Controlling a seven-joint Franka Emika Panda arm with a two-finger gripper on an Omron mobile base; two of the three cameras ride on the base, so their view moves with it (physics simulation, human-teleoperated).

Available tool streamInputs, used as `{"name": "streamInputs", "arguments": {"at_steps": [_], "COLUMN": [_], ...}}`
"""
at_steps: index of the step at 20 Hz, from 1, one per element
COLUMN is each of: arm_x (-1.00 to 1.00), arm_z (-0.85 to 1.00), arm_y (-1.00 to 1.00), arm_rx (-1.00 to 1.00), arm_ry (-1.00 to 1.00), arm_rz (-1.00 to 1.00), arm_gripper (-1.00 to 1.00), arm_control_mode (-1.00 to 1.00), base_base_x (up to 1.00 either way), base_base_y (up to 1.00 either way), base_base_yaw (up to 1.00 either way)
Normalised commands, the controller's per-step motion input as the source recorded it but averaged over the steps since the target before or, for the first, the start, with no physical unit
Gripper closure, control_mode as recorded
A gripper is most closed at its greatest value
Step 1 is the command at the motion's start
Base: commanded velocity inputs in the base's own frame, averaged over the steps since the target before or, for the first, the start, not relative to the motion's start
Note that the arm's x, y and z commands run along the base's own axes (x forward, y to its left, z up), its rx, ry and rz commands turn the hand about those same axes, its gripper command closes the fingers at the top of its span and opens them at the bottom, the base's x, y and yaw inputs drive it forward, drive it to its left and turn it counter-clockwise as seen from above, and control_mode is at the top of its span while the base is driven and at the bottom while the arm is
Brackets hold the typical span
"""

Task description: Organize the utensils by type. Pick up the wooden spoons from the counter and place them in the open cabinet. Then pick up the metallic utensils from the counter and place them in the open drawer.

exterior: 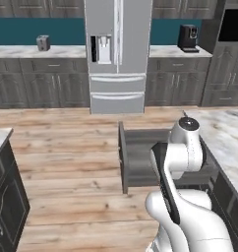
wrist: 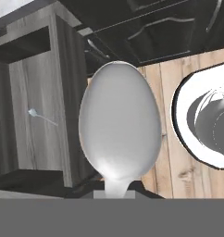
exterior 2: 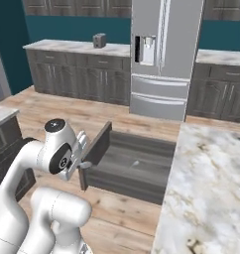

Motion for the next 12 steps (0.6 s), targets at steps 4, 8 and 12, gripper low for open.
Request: {"name": "streamInputs", "arguments": {"at_steps": [4, 8, 12], "arm_x": [0.0, 0.0, 0.0], "arm_z": [0.0, 0.0, 0.0], "arm_y": [0.0, 0.0, 0.0], "arm_rx": [0.0, 0.0, 0.0], "arm_ry": [0.0, 0.0, 0.0], "arm_rz": [0.0, 0.0, 0.0], "arm_gripper": [1.0, 1.0, 1.0], "arm_control_mode": [1.0, 1.0, 1.0], "base_base_x": [0.56, 0.46, 0.36], "base_base_y": [-0.18, -0.22, -0.25], "base_base_yaw": [0.0, 0.0, 0.0]}}
